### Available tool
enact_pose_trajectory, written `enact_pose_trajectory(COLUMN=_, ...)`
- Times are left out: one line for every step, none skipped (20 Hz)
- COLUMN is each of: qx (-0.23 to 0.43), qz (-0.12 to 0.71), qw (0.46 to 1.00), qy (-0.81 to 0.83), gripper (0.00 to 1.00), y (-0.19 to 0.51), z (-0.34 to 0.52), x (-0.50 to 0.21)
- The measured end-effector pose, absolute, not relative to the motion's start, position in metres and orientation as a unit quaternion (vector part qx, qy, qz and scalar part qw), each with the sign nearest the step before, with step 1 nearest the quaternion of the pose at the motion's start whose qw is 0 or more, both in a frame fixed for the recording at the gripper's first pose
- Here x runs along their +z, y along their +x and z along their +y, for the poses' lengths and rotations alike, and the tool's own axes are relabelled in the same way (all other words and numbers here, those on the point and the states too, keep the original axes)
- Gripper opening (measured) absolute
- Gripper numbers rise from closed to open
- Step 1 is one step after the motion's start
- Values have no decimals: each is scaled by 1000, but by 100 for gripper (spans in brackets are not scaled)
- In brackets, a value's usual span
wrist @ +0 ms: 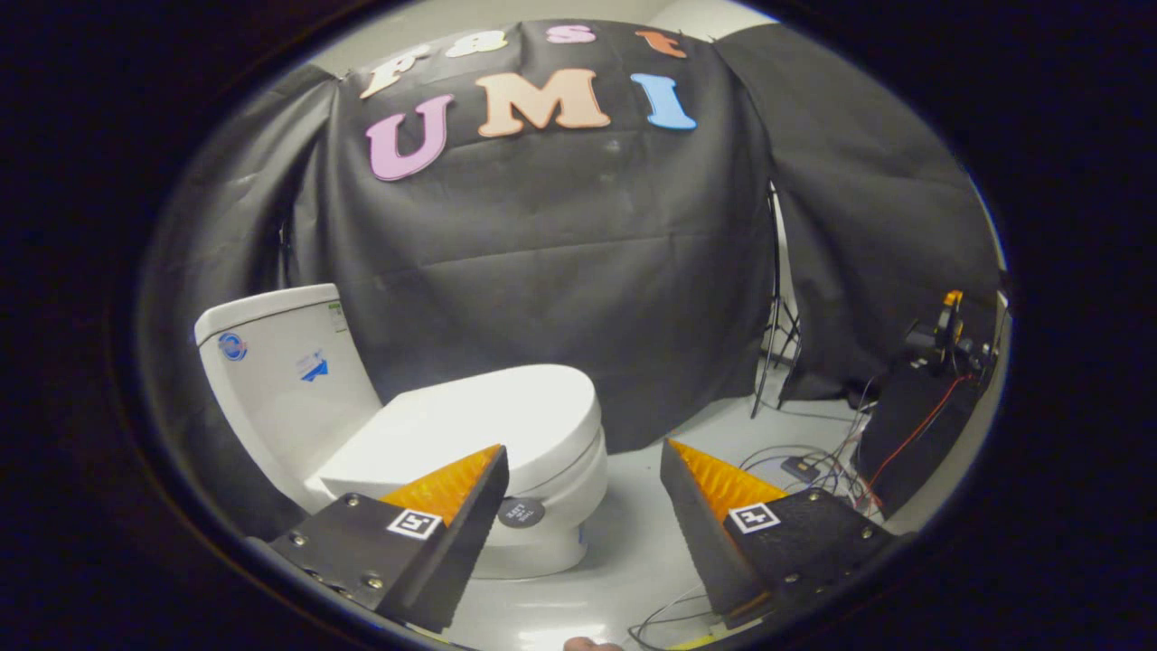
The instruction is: Open the toilet lid.
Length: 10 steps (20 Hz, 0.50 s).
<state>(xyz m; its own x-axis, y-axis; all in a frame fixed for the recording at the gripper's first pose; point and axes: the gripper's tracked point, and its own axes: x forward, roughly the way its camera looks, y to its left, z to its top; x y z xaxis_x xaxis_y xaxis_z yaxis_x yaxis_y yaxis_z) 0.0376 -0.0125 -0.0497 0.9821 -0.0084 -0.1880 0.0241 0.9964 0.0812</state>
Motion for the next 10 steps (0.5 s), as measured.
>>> enact_pose_trajectory(qx=-8, qz=113, qw=992, qy=47, gripper=99, y=40, z=-12, x=-59)
enact_pose_trajectory(qx=-7, qz=130, qw=990, qy=57, gripper=99, y=42, z=-11, x=-66)
enact_pose_trajectory(qx=-4, qz=143, qw=987, qy=70, gripper=100, y=46, z=-9, x=-71)
enact_pose_trajectory(qx=-5, qz=154, qw=984, qy=84, gripper=99, y=48, z=-9, x=-74)
enact_pose_trajectory(qx=-7, qz=164, qw=982, qy=94, gripper=99, y=52, z=-7, x=-78)
enact_pose_trajectory(qx=-8, qz=173, qw=980, qy=102, gripper=99, y=55, z=-6, x=-84)
enact_pose_trajectory(qx=-10, qz=181, qw=977, qy=110, gripper=99, y=58, z=-5, x=-88)
enact_pose_trajectory(qx=-11, qz=190, qw=974, qy=123, gripper=99, y=62, z=-4, x=-93)
enact_pose_trajectory(qx=-12, qz=200, qw=970, qy=138, gripper=99, y=65, z=0, x=-99)
enact_pose_trajectory(qx=-11, qz=209, qw=965, qy=157, gripper=99, y=68, z=3, x=-105)
